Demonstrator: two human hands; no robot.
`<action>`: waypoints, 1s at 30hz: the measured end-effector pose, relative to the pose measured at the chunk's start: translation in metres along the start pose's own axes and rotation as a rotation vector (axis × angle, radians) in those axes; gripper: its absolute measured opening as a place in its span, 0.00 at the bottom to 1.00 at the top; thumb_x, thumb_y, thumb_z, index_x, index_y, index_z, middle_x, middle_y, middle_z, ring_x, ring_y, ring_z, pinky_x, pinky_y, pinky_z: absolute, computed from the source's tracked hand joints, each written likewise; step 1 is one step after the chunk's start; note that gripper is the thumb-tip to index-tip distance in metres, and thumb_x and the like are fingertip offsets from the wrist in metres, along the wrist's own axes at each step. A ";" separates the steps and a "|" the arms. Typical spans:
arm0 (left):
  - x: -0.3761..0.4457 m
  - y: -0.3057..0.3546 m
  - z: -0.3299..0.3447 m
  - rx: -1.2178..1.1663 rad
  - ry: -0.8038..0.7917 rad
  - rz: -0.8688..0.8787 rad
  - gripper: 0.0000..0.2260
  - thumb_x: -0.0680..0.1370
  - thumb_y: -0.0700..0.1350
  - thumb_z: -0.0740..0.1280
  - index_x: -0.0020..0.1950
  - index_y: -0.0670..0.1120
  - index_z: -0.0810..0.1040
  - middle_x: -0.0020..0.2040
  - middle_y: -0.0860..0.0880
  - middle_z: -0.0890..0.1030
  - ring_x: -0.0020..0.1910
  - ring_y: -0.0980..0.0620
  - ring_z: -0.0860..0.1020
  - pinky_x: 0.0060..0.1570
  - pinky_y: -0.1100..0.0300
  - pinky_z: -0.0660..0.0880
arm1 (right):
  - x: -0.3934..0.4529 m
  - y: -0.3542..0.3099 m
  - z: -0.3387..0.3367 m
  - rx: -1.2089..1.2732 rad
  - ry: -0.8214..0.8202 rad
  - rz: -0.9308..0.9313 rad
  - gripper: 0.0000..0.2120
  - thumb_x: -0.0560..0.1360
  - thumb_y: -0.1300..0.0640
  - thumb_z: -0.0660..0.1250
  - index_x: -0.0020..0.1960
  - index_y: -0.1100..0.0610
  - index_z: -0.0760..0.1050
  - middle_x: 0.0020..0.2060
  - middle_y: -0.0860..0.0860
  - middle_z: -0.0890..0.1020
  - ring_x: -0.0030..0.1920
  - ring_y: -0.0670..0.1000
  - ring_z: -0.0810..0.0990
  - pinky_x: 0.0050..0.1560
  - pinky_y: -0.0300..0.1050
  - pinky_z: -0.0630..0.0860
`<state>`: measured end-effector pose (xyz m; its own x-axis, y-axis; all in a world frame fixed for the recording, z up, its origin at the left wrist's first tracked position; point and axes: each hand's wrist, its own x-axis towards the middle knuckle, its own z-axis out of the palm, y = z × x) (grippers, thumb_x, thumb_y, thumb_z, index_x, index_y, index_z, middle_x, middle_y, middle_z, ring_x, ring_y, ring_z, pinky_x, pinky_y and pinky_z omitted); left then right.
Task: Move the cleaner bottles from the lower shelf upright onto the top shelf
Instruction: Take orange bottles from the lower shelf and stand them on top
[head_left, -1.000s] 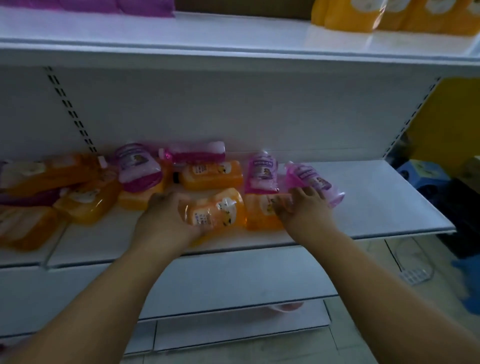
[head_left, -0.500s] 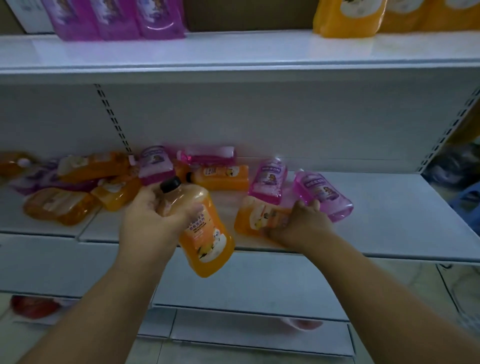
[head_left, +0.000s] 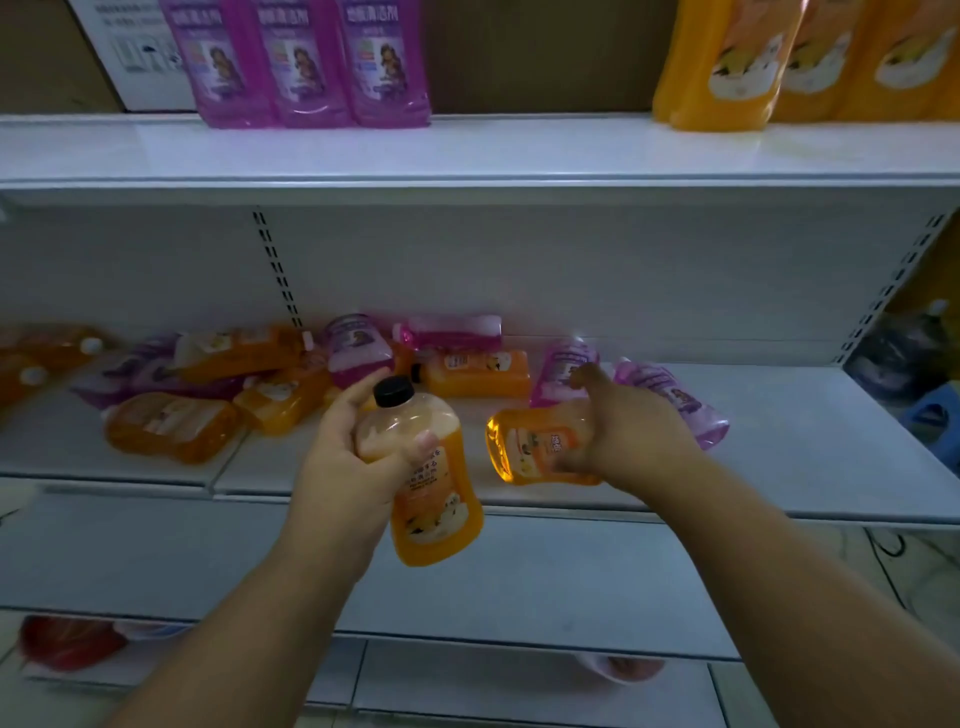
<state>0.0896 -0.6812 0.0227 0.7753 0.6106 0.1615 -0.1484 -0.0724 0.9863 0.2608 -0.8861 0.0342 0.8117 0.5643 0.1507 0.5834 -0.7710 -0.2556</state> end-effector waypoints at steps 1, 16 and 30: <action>0.000 0.000 -0.007 -0.021 0.027 -0.017 0.33 0.56 0.58 0.83 0.59 0.67 0.77 0.54 0.61 0.82 0.50 0.59 0.82 0.40 0.59 0.81 | -0.003 -0.008 -0.001 0.047 0.005 0.015 0.37 0.62 0.37 0.75 0.64 0.46 0.63 0.48 0.49 0.81 0.45 0.52 0.81 0.44 0.50 0.80; -0.027 0.021 -0.099 -0.211 -0.132 -0.064 0.23 0.58 0.59 0.79 0.51 0.57 0.83 0.46 0.45 0.86 0.44 0.43 0.85 0.37 0.49 0.81 | -0.097 -0.109 0.008 1.135 0.323 0.074 0.28 0.73 0.60 0.74 0.62 0.34 0.68 0.54 0.43 0.82 0.53 0.48 0.83 0.48 0.51 0.83; -0.057 0.089 -0.199 0.243 0.267 0.276 0.28 0.66 0.72 0.69 0.65 0.73 0.71 0.61 0.61 0.76 0.51 0.52 0.83 0.43 0.48 0.83 | -0.075 -0.239 -0.057 1.274 0.113 -0.460 0.22 0.75 0.58 0.68 0.64 0.37 0.71 0.50 0.48 0.83 0.50 0.54 0.84 0.45 0.48 0.82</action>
<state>-0.0901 -0.5651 0.0949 0.5372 0.7220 0.4361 -0.1537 -0.4246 0.8922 0.0618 -0.7608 0.1384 0.5861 0.6198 0.5219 0.4192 0.3193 -0.8499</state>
